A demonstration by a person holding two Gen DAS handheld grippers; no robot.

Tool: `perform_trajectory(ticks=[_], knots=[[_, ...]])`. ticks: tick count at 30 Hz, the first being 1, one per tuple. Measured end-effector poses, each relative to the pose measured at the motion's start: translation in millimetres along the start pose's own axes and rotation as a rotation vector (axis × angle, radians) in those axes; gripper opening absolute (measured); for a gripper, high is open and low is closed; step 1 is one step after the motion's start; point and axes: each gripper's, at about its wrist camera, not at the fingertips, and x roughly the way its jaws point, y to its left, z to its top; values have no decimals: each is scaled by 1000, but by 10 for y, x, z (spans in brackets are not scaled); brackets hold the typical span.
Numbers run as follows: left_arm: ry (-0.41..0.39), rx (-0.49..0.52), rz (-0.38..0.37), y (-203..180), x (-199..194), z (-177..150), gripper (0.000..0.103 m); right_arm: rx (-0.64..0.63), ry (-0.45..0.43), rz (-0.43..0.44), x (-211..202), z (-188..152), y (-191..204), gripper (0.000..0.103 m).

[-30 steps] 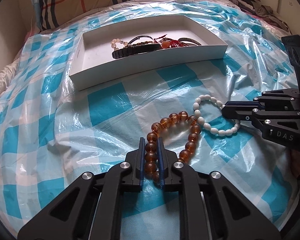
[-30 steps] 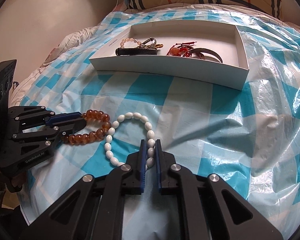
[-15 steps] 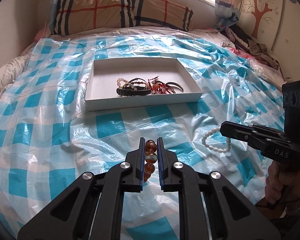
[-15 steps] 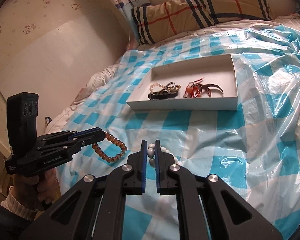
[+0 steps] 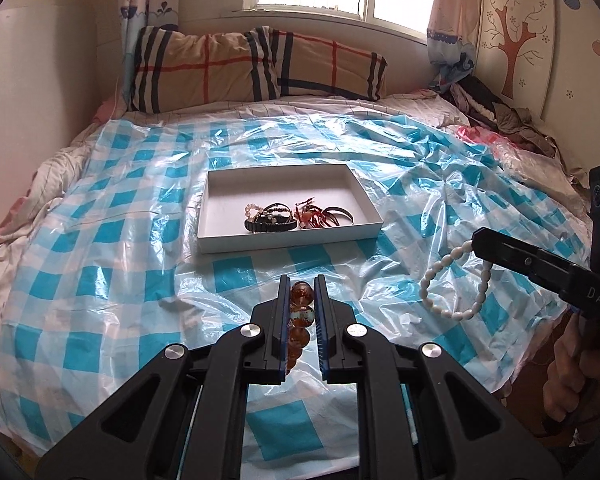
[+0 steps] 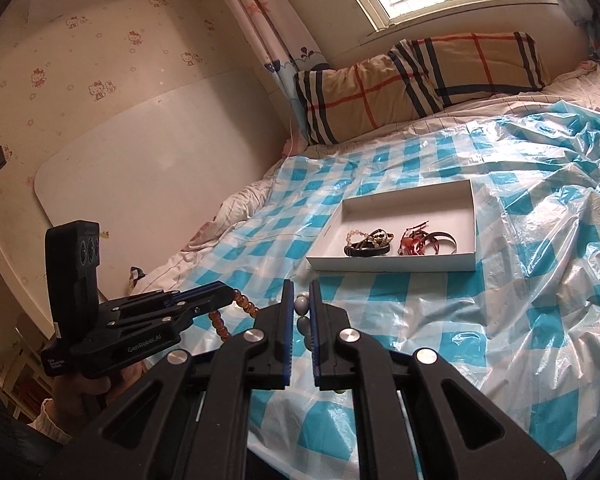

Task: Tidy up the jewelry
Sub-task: 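Grasp the amber bead bracelet with the left gripper while the right grasps the white pearl bracelet, then lift both held bracelets and carry them over the white tray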

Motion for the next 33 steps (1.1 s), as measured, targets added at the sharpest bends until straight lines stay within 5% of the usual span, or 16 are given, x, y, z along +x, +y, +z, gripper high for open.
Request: perform_trajectory(ticks=[33], knots=[[-112, -1, 28, -42, -658, 79, 11, -71, -84, 61, -453, 51, 505, 8]])
